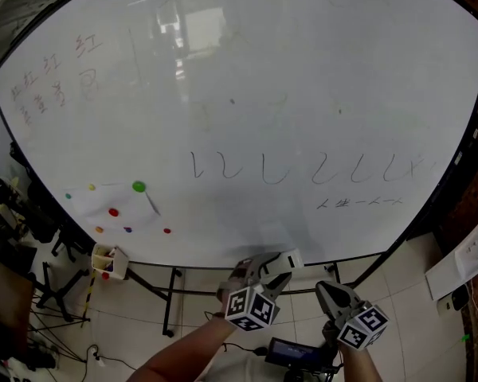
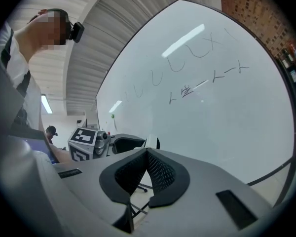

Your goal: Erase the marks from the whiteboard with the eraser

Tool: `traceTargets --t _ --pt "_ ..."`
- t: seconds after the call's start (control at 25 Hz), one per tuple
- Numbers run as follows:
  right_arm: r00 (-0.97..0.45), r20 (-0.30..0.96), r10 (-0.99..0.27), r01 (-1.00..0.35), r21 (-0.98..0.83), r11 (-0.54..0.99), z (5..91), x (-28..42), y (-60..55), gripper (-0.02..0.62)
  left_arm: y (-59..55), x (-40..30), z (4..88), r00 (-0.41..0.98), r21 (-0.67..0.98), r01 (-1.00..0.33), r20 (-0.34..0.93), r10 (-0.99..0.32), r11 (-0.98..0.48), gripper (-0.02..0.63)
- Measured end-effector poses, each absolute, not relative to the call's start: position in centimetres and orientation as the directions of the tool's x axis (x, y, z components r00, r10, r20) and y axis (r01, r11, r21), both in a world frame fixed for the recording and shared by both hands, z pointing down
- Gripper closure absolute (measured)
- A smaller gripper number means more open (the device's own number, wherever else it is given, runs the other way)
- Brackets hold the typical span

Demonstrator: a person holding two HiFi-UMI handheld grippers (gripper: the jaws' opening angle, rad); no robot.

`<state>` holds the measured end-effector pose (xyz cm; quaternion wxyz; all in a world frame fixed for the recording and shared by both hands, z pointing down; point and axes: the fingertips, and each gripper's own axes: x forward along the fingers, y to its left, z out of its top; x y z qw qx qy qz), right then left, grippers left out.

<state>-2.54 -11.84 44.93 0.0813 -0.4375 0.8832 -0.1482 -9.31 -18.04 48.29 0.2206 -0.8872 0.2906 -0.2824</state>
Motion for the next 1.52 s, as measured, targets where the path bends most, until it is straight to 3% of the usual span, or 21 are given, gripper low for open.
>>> traceTargets --t 0.44,0.64,0.76,0.96,1.16,1.52 --pt "-0.690 0.015 -0.724 -0.689 -0.319 0.650 45.0 2.2 -14.2 0.580 -17.9 -3.9 46.9 0.714 -0.381 -0.502 0.324 -0.621 -0.776 0.337" --pt "-0.699 0.019 -0.715 -0.678 -0.334 0.655 44.9 6.0 -15.2 0.580 -18.9 -0.5 45.5 0.702 -0.408 -0.525 0.288 -0.651 -0.747 0.337" --pt "-0.712 0.009 -0.702 -0.664 -0.333 0.669 44.4 7.6 -15.9 0.580 -20.5 0.1 43.4 0.659 -0.461 -0.582 0.216 -0.721 -0.670 0.337" --pt "-0.736 -0.011 -0.677 -0.639 -0.321 0.699 43.4 9.5 -16.9 0.580 -23.1 -1.3 37.6 0.455 -0.525 -0.743 0.060 -0.888 -0.416 0.337" --pt "-0.754 -0.031 -0.656 -0.617 -0.309 0.724 42.6 11.1 -18.1 0.580 -23.5 -0.9 34.6 0.367 -0.557 -0.783 -0.055 -0.929 -0.276 0.337" --pt "-0.799 -0.047 -0.599 -0.561 -0.299 0.772 42.2 12.3 -19.2 0.580 -24.2 0.5 34.9 0.243 -0.583 -0.798 -0.074 -0.967 -0.156 0.336"
